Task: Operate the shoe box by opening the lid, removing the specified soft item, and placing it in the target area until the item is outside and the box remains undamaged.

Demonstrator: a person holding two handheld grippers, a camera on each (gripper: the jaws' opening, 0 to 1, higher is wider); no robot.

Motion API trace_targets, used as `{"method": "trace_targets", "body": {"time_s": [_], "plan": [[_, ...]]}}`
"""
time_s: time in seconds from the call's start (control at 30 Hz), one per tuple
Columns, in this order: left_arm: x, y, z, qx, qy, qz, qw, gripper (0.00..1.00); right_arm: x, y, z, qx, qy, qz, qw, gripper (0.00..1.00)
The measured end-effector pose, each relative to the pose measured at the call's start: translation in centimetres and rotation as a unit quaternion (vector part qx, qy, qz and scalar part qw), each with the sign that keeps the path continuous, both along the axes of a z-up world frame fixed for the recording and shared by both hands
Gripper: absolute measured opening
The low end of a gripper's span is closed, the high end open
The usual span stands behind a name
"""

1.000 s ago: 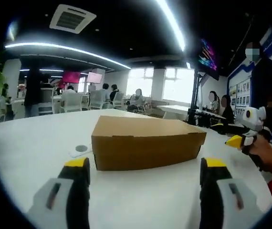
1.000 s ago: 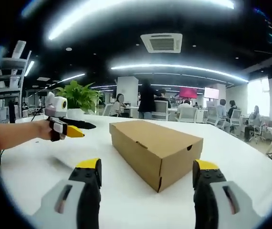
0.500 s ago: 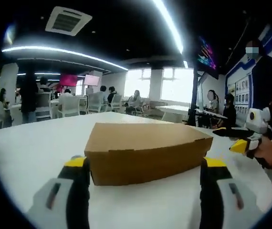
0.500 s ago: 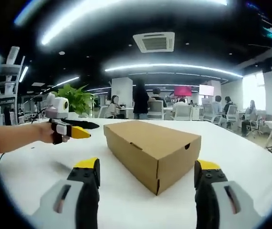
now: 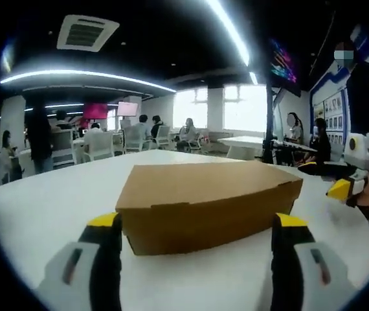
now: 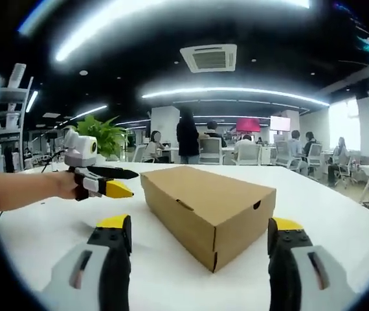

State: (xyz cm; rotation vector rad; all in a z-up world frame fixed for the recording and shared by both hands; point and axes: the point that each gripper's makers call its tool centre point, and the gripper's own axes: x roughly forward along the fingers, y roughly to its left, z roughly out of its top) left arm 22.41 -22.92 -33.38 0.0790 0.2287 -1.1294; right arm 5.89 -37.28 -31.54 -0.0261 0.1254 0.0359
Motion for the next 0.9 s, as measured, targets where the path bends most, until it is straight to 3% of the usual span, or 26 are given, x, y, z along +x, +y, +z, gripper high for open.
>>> {"method": "trace_targets", "body": {"time_s": [0.2,0.37,0.63,0.83,0.9], "plan": [[0.6,-0.3,0.3,0.000,0.001,0.004,1.0000,0.99,0.3,-0.3,0.2,0.002,0.000,-0.003,1.0000,0.89],[1.3,-0.3,0.2,0.013,-0.017,0.005,0.9998,0.99,0.7,-0.3,-0.2,0.006,0.005,-0.005,1.0000,0.89],[2.2,0.2,0.6,-0.007,-0.019,0.003,0.9998,0.99,1.0,-0.1,-0.6,0.005,0.011,-0.004,0.9999,0.89],[2.0,0.0,0.4,-0.005,-0.009,-0.002,0.9999,0.99,1.3,-0.1,-0.7,0.015,0.016,-0.006,0.9997,0.87],[2.2,-0.2,0.7,-0.022,0.002,0.000,0.9998,0.99,1.3,-0.2,-0.7,0.009,0.014,-0.010,0.9998,0.87]]}}
